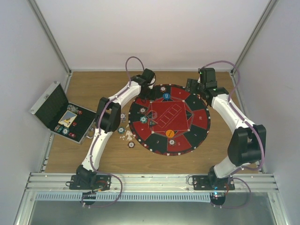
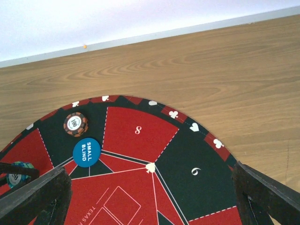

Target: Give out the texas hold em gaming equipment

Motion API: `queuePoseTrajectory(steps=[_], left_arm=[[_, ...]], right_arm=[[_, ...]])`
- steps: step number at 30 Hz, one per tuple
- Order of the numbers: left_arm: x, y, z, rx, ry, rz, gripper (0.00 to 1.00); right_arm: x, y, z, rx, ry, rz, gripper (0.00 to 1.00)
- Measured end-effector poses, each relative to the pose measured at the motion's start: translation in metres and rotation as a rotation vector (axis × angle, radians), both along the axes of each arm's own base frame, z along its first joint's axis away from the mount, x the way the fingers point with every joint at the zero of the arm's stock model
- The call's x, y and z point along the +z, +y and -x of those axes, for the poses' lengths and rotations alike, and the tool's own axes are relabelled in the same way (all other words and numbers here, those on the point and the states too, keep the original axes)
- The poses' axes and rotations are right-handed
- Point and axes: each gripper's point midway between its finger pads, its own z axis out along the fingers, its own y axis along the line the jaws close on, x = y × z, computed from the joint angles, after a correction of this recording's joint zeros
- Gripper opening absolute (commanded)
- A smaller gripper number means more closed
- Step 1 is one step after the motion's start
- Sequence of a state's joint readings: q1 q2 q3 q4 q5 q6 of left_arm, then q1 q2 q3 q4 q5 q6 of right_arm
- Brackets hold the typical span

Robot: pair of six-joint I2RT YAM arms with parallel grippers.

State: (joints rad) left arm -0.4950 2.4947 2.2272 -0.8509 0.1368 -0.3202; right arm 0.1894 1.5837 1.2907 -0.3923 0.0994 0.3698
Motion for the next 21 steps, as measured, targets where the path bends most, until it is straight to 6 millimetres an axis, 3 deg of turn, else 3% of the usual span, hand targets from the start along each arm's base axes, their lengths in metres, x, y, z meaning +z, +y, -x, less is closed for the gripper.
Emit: queuePoseTrajectory(steps=[10, 21], left_arm=[[-0.009, -0.013, -0.015, -0.005, -0.045, 0.051, 0.32], [-0.007, -0.026, -0.03, 0.005, -0.093, 0.12, 0.31]], right_arm=[[-0.001, 0.0, 0.001, -0.001, 0.005, -0.002, 0.94], [-0.002, 0.0, 0.001, -0.002, 0.009, -0.002, 0.94]])
